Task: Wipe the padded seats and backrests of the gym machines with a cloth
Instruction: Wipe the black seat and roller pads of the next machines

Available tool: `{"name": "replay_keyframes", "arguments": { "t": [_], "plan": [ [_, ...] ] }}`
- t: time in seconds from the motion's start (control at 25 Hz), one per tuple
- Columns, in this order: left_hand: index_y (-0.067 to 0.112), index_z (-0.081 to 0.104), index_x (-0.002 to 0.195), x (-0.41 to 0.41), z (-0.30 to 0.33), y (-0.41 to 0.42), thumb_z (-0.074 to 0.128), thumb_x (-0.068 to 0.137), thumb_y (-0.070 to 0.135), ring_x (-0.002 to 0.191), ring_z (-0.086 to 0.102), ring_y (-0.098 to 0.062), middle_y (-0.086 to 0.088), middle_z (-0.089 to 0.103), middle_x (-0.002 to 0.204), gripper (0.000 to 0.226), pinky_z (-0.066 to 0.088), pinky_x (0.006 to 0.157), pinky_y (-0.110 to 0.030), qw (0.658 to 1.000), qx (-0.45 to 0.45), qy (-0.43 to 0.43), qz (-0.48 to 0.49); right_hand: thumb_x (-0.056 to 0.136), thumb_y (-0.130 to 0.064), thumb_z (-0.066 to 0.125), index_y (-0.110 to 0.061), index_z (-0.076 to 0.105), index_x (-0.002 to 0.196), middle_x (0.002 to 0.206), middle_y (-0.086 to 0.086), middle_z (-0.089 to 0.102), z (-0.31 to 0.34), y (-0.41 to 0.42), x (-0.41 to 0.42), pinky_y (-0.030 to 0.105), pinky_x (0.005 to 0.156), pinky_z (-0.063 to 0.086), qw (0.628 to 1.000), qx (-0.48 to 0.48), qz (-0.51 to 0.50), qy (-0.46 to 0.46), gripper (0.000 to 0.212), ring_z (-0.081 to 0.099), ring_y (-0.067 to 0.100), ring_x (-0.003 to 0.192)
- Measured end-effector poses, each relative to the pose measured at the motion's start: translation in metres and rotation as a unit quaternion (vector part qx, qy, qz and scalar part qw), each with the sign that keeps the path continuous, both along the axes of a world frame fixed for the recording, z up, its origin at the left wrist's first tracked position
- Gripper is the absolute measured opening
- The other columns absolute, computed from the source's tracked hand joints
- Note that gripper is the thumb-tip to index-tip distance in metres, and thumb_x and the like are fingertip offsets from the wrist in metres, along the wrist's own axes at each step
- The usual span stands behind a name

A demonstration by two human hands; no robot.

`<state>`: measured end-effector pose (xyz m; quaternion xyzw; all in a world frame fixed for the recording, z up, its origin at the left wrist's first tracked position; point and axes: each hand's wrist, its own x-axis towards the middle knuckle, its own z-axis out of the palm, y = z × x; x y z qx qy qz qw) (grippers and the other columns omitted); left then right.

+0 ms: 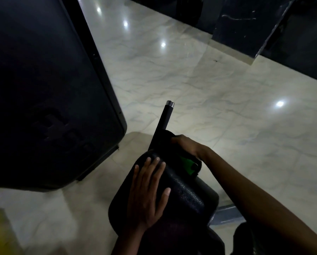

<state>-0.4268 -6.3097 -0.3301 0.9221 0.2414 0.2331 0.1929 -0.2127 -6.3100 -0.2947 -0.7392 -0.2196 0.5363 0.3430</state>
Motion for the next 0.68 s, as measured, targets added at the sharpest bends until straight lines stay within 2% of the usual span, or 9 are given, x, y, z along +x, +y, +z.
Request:
{"name": "replay_keyframes", "arguments": {
  "t": [0.08, 0.16, 0.28, 0.36, 0.4, 0.44, 0.52, 0.6, 0.68],
  "plan": [
    [0.012, 0.033, 0.146, -0.004, -0.001, -0.005, 0.025, 0.099, 0.046, 0.145, 0.020, -0.022, -0.004, 0.028, 0.155, 0.058, 0.009, 0.119, -0.038, 0.999, -0.020, -0.007, 0.031, 0.091, -0.014, 0.046, -0.008, 0.061, 0.081, 0.074, 0.008, 0.065, -0.002, -0.010, 0.006, 0.024, 0.060, 0.045, 1.000, -0.008, 0.012, 0.009, 0.019, 0.058, 0.017, 0.060],
    [0.010, 0.029, 0.147, -0.006, -0.002, -0.007, 0.028, 0.098, 0.048, 0.146, 0.018, -0.021, -0.004, 0.022, 0.157, 0.061, 0.008, 0.120, -0.035, 0.997, -0.039, -0.012, 0.060, 0.089, -0.014, 0.047, -0.006, 0.063, 0.083, 0.062, 0.006, 0.065, -0.004, -0.029, 0.006, 0.021, 0.050, 0.044, 0.995, -0.054, 0.007, 0.087, 0.018, 0.057, 0.017, 0.048],
    [0.006, 0.023, 0.149, -0.008, -0.004, -0.008, 0.030, 0.097, 0.052, 0.146, 0.018, -0.021, -0.006, 0.018, 0.158, 0.069, 0.009, 0.119, -0.034, 0.992, -0.073, -0.023, 0.099, 0.087, -0.010, 0.046, -0.005, 0.063, 0.075, 0.059, 0.010, 0.064, 0.003, -0.014, 0.000, 0.018, 0.045, 0.042, 0.996, -0.067, 0.006, 0.065, 0.021, 0.056, 0.017, 0.042],
    [0.005, 0.021, 0.149, -0.009, -0.005, -0.010, 0.031, 0.097, 0.053, 0.146, 0.018, -0.021, -0.007, 0.018, 0.158, 0.072, 0.010, 0.119, -0.034, 0.990, -0.083, -0.030, 0.108, 0.086, -0.008, 0.049, -0.009, 0.061, 0.069, 0.071, 0.013, 0.064, 0.009, 0.021, -0.003, 0.021, 0.051, 0.043, 0.998, -0.024, 0.038, -0.038, 0.020, 0.057, 0.016, 0.049],
    [0.005, 0.020, 0.149, -0.009, -0.006, -0.011, 0.031, 0.096, 0.054, 0.146, 0.018, -0.021, -0.007, 0.017, 0.158, 0.073, 0.010, 0.119, -0.034, 0.989, -0.087, -0.035, 0.113, 0.085, -0.011, 0.052, -0.013, 0.061, 0.070, 0.080, 0.013, 0.063, 0.011, 0.037, -0.004, 0.024, 0.060, 0.044, 0.990, -0.011, 0.099, -0.105, 0.018, 0.059, 0.018, 0.060],
    [0.005, 0.020, 0.150, -0.009, -0.006, -0.011, 0.031, 0.096, 0.054, 0.146, 0.017, -0.021, -0.007, 0.017, 0.158, 0.073, 0.010, 0.119, -0.033, 0.988, -0.090, -0.041, 0.118, 0.086, -0.016, 0.054, -0.017, 0.060, 0.073, 0.088, 0.010, 0.061, 0.016, 0.049, -0.004, 0.027, 0.068, 0.044, 0.968, -0.010, 0.180, -0.177, 0.015, 0.058, 0.020, 0.072],
    [0.006, 0.019, 0.150, -0.009, -0.009, -0.011, 0.031, 0.096, 0.056, 0.146, 0.017, -0.020, -0.005, 0.017, 0.158, 0.074, 0.011, 0.119, -0.032, 0.986, -0.094, -0.052, 0.129, 0.088, -0.029, 0.052, -0.022, 0.058, 0.081, 0.097, 0.009, 0.058, 0.020, 0.061, -0.007, 0.031, 0.075, 0.040, 0.899, -0.040, 0.316, -0.301, 0.012, 0.053, 0.024, 0.087],
    [0.008, 0.019, 0.149, -0.010, -0.012, -0.012, 0.030, 0.095, 0.057, 0.146, 0.017, -0.020, -0.003, 0.017, 0.158, 0.074, 0.013, 0.119, -0.033, 0.984, -0.100, -0.061, 0.132, 0.089, -0.036, 0.050, -0.027, 0.059, 0.089, 0.106, 0.010, 0.059, 0.025, 0.061, -0.011, 0.032, 0.078, 0.042, 0.863, -0.060, 0.360, -0.350, 0.014, 0.055, 0.027, 0.095],
    [0.009, 0.021, 0.148, -0.010, -0.012, -0.013, 0.031, 0.095, 0.058, 0.145, 0.019, -0.019, -0.002, 0.018, 0.157, 0.074, 0.015, 0.118, -0.033, 0.983, -0.104, -0.069, 0.134, 0.088, -0.039, 0.048, -0.031, 0.059, 0.091, 0.111, 0.009, 0.060, 0.034, 0.057, -0.015, 0.034, 0.080, 0.043, 0.856, -0.055, 0.356, -0.370, 0.014, 0.056, 0.029, 0.101]
  ]
}}
